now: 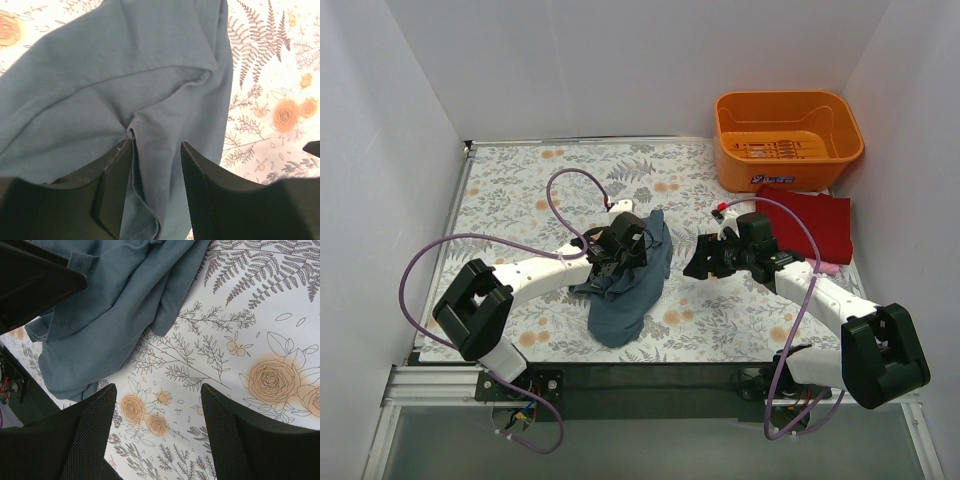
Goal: Fold and stack the t-shirts
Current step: Flatten the tshirt out
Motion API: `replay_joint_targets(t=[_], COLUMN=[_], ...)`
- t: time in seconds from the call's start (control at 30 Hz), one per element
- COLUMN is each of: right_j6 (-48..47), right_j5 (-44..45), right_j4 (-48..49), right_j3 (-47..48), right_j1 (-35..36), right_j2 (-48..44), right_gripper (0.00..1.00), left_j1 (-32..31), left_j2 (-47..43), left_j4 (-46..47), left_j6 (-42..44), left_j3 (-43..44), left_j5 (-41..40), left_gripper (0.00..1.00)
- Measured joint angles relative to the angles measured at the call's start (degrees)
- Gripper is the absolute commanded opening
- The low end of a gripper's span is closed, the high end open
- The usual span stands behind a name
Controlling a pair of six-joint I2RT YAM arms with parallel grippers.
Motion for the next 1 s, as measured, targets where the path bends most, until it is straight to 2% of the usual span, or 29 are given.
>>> replay_joint_targets(t=[0.33,0.43,1.0], right_j6=[0.02,0.02,0.04], right_j5=[0.0,0.0,-0.35], right_j4=[0.02,0.02,0.04], right_j3=[0.0,0.0,0.0], right_j1=[0.0,0.11,0.22], right_j2=[0.04,0.04,0.59], right_gripper=[0.63,0.63,0.63], left_j1=[-0.02,0.0,-0.39], left_j2=[4.07,5.38,4.33], left_j4=[-0.42,-0.87,-1.6], left_j6=[0.63,0.83,2.19], left_j3=[0.17,0.31,3.19], left_j5=[-2.51,-2.62,0.33], left_gripper=[0.44,0.41,0.4])
